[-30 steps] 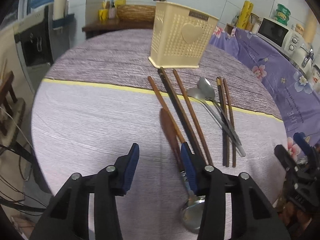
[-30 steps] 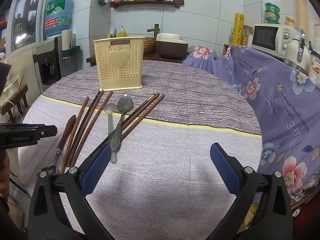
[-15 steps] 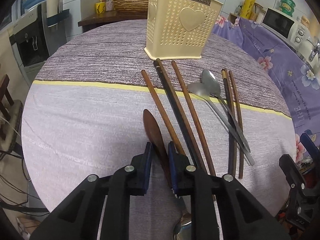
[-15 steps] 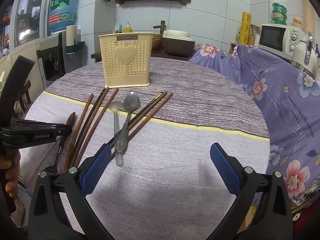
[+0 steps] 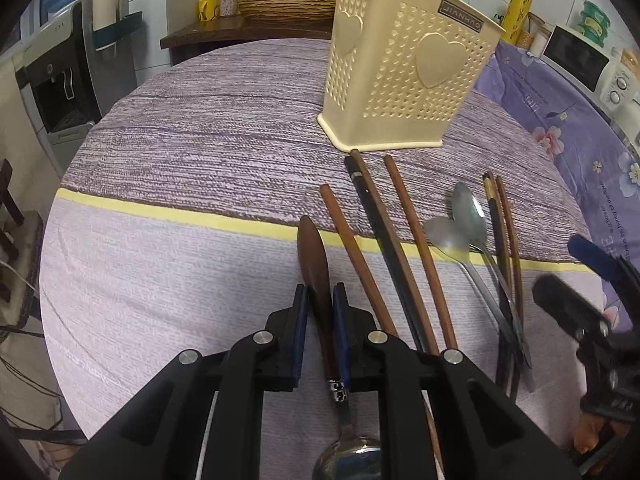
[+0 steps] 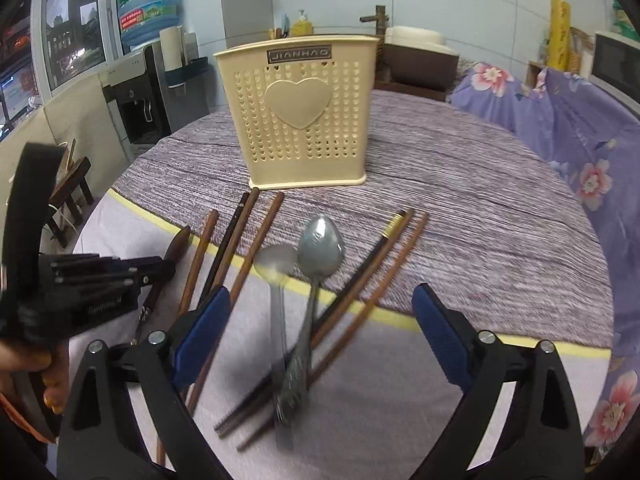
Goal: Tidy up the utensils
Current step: 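Move the left tool to the wooden-handled spoon while the right tool approaches the silver spoons, then close the left tool on the wooden-handled spoon while the right tool grasps the round silver spoon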
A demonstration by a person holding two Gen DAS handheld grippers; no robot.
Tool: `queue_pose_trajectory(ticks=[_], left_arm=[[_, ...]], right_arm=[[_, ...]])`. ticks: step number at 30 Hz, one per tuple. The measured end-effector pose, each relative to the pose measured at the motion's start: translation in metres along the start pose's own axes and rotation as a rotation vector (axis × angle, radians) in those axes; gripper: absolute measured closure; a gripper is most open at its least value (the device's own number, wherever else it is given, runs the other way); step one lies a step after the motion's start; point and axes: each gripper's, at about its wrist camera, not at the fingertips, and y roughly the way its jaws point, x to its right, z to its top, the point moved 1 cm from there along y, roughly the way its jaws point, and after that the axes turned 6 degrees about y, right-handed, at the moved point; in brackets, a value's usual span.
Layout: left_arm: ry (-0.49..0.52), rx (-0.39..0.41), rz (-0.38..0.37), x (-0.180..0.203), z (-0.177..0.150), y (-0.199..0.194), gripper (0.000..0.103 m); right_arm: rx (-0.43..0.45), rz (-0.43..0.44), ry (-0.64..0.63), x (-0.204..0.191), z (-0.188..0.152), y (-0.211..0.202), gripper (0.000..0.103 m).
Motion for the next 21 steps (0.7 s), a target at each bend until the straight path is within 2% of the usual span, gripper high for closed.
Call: queue_pose_trajectory(ticks=[5, 8, 9, 13, 21], left_arm=[[-0.005, 0.012, -0.004, -0.005, -0.002, -0.001, 0.088], [0.003, 0.010, -0.003, -0.004, -0.003, -0.002, 0.088], [-0.001, 0.009, -0.008, -0.006, -0.003, -0.002, 0.088], [-0.003, 0.009, -0.016, -0.007, -0.003, -0.002, 0.088], [0.003, 0.007, -0.018, -0.007, -0.002, -0.001, 0.088]], right_arm=[[-0.049, 0.026, -0.076, -0.025, 0.001, 0.019, 0.027], [-0.114, 0.027, -0.121, -0.033, -0.002, 0.035, 0.053], [-0.140, 0.058, -0.117, -0.033, -0.004, 0.039, 0.056], [-0.190, 0.062, -0.120, -0.031, -0.006, 0.051, 0.062], [-0.225, 0.064, -0.148, -0.036, 0.000, 0.057, 0.064]])
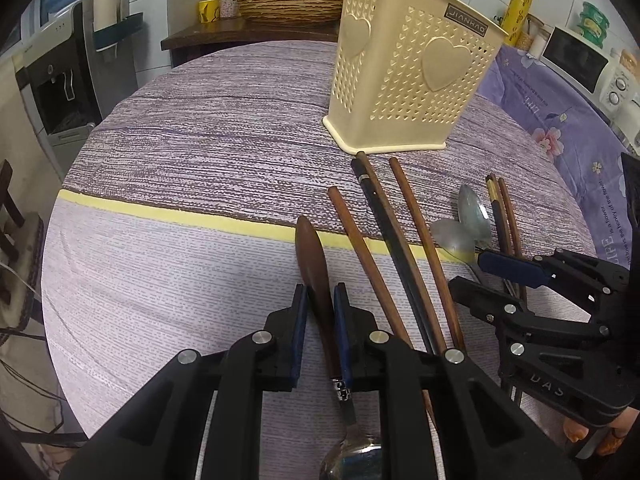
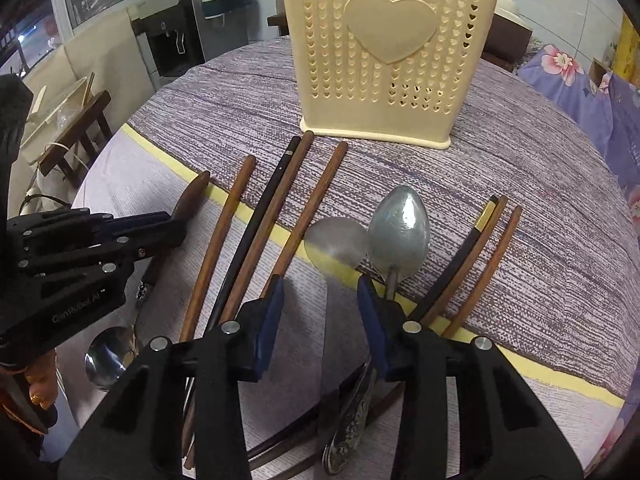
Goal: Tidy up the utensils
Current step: 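Close the left tool on the wooden-handled spoon while the right tool grasps the round silver spoon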
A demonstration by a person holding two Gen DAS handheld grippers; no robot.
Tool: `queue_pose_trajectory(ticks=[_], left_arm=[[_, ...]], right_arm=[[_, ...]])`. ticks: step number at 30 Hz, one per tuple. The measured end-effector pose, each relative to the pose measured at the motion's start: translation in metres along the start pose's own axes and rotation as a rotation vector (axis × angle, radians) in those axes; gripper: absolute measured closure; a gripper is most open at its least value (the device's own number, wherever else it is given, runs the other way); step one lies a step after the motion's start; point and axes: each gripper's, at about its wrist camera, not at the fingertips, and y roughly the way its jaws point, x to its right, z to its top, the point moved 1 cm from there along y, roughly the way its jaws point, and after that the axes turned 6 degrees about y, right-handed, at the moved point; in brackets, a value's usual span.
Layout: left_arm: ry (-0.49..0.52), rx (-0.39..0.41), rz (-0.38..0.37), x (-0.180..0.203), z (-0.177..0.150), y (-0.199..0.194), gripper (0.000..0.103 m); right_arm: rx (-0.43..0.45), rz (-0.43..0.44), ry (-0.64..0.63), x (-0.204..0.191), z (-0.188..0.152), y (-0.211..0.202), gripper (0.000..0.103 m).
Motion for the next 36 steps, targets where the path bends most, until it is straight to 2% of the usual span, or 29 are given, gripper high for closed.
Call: queue_pose_trajectory(ticks=[9, 15, 23, 29, 31, 33, 35, 36], left_arm=[[0.001, 0.000, -0.007, -0.002, -0.001, 0.000, 0.088], [0.009, -0.007, -0.007, -0.002, 0.001, 0.001, 0.087], [0.008, -0.033, -0.015, -0.002, 0.009, 0.007, 0.086], [0.027, -0.058, -0.013, 0.001, 0.019, 0.014, 0.076], [0.036, -0.055, 0.003, 0.003, 0.020, 0.016, 0.076], [0.042, -0.055, 0.014, 0.004, 0.022, 0.016, 0.077], [0.044, -0.055, 0.040, 0.004, 0.022, 0.017, 0.085], [0.046, -0.052, 0.042, 0.004, 0.022, 0.017, 0.085]], right_arm=[[-0.009, -0.038, -0.008, -0.001, 0.022, 0.014, 0.063], [-0.016, -0.041, -0.001, 0.002, 0.032, 0.022, 0.054], [-0.035, -0.053, 0.016, 0.002, 0.035, 0.023, 0.054], [-0.036, -0.050, 0.021, 0.004, 0.036, 0.022, 0.054], [-0.030, -0.052, 0.025, 0.005, 0.035, 0.022, 0.057], [-0.022, -0.048, 0.040, 0.007, 0.035, 0.021, 0.066], [-0.014, -0.021, 0.064, 0.011, 0.034, 0.020, 0.066], [-0.011, -0.018, 0.065, 0.011, 0.033, 0.020, 0.066]])
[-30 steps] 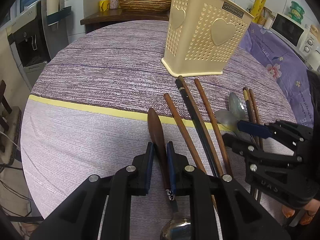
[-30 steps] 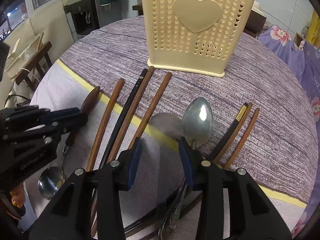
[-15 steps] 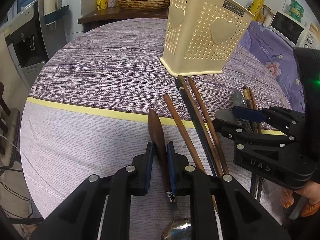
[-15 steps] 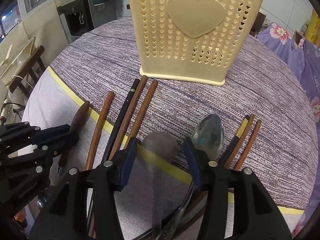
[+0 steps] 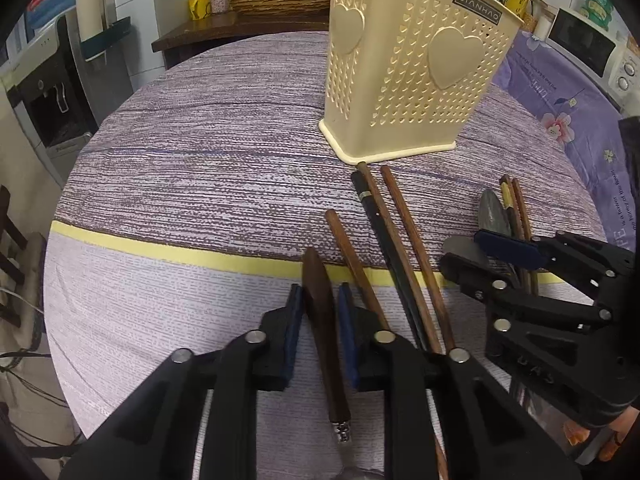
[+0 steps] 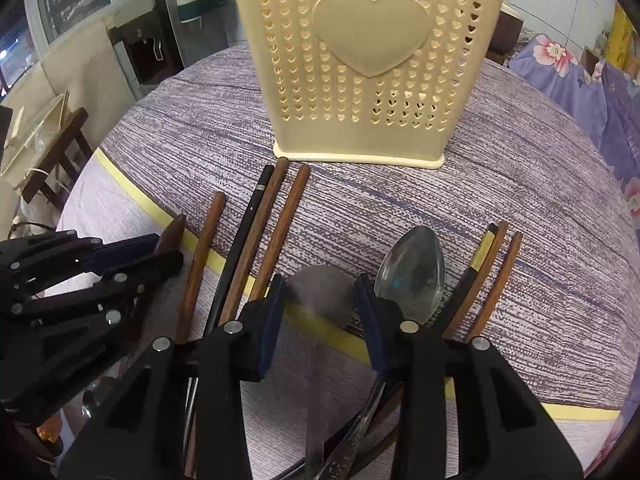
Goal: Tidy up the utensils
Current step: 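Close the left tool on the wooden-handled spoon while the right tool grasps the round silver spoon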
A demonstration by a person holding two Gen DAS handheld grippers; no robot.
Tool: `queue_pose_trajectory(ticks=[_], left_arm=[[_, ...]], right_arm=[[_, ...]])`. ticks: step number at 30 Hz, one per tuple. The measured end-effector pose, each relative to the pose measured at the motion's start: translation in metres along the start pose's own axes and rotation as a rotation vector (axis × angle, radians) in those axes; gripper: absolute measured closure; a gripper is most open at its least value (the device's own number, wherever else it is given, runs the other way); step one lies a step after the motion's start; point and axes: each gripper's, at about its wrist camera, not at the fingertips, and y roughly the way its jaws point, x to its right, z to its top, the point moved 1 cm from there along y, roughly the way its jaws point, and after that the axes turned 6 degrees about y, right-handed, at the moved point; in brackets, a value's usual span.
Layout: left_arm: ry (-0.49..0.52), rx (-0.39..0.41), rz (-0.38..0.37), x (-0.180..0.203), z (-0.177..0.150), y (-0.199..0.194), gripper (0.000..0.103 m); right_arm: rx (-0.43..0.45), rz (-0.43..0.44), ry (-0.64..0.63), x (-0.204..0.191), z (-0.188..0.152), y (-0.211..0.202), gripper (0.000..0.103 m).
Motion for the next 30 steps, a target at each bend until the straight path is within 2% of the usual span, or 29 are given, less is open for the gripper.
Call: queue_pose_trajectory(ticks=[5, 10, 15, 23, 26, 30], left_arm=[[-0.013, 0.002, -0.004, -0.003, -0.001, -0.001, 0.086], [-0.031, 0.039, -0.003, -0.006, 0.001, -0.010, 0.086], [-0.041, 0.161, -0.016, -0.008, 0.004, -0.051, 0.087], [-0.052, 0.330, -0.034, -0.010, 0.006, -0.114, 0.087], [-0.038, 0.363, -0.012, -0.007, 0.007, -0.117, 0.087], [-0.045, 0.366, -0.016, -0.008, 0.006, -0.116, 0.087]], right_arm=[[0.018, 0.022, 0.015, 0.001, -0.003, -0.003, 0.066], [0.088, 0.061, 0.043, 0.005, -0.003, -0.020, 0.066], [0.201, 0.120, 0.079, 0.008, -0.006, -0.058, 0.066], [0.428, 0.127, 0.066, 0.009, -0.013, -0.135, 0.066], [0.452, 0.113, 0.057, 0.006, -0.013, -0.141, 0.066], [0.450, 0.115, 0.069, 0.008, -0.011, -0.143, 0.066]])
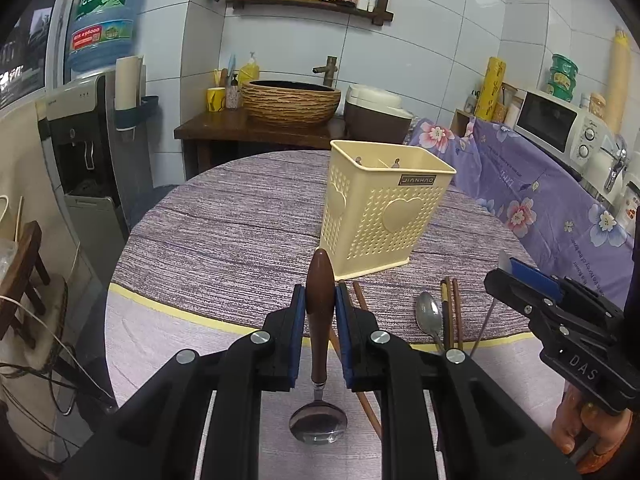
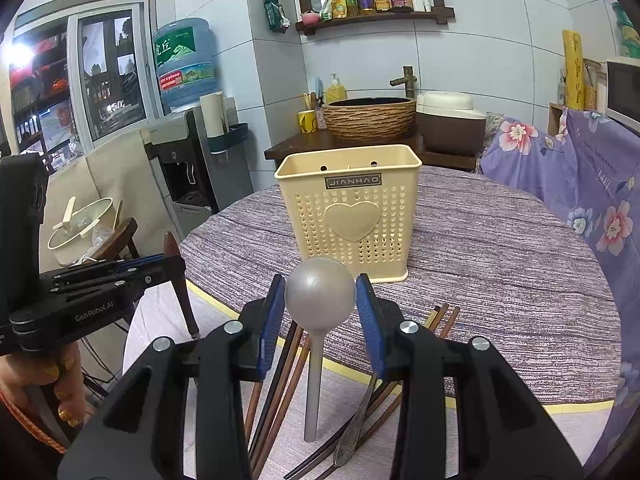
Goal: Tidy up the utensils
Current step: 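Close the left tool on the wooden-handled spoon while the right tool grasps the round silver spoon, then carry both spoons up to the cream basket and lower them inside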
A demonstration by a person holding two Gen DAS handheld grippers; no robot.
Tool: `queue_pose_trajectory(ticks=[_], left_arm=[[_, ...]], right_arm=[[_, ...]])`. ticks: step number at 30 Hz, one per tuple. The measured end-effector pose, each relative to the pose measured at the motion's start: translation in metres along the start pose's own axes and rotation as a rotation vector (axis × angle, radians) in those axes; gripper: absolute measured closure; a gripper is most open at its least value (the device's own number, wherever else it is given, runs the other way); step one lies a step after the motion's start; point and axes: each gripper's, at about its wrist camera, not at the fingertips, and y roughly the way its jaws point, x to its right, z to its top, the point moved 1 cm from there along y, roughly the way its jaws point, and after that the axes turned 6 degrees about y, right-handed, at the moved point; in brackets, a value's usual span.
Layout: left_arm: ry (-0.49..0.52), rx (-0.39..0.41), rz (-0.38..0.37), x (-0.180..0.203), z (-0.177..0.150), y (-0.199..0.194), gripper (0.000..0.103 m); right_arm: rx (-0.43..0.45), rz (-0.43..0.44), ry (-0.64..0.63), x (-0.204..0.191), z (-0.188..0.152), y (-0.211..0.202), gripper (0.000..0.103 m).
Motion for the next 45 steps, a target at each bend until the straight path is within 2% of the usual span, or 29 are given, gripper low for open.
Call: queue_pose_trajectory(ticks=[19, 26, 31, 35, 40, 45], left_arm=[[-0.026, 0.064, -0.014, -0.009, 0.008, -0.011, 0.087], [-0.018, 0.082, -0.023, -0.007, 0.019, -0.012, 0.087], [0.006, 0.112, -0.038, -0.006, 0.040, -0.021, 0.087], [0.004, 0.165, -0.066, -0.007, 0.078, -0.038, 0.087], [0.012, 0.276, -0.054, -0.003, 0.144, -0.061, 0.087], [-0.002, 0.318, -0.053, 0.010, 0.197, -0.043, 0.087]], right_arm=[[0.015, -0.007, -0.010, 0.001, 0.007, 0.003, 0.066], [0.015, -0.004, 0.000, 0.004, 0.014, 0.008, 0.066], [0.021, 0.012, 0.023, 0.009, 0.029, 0.009, 0.066], [0.066, 0.011, 0.025, 0.007, 0.063, 0.006, 0.066], [0.174, 0.004, 0.039, 0.001, 0.141, -0.003, 0.066], [0.264, -0.052, 0.045, 0.000, 0.200, 0.006, 0.066]])
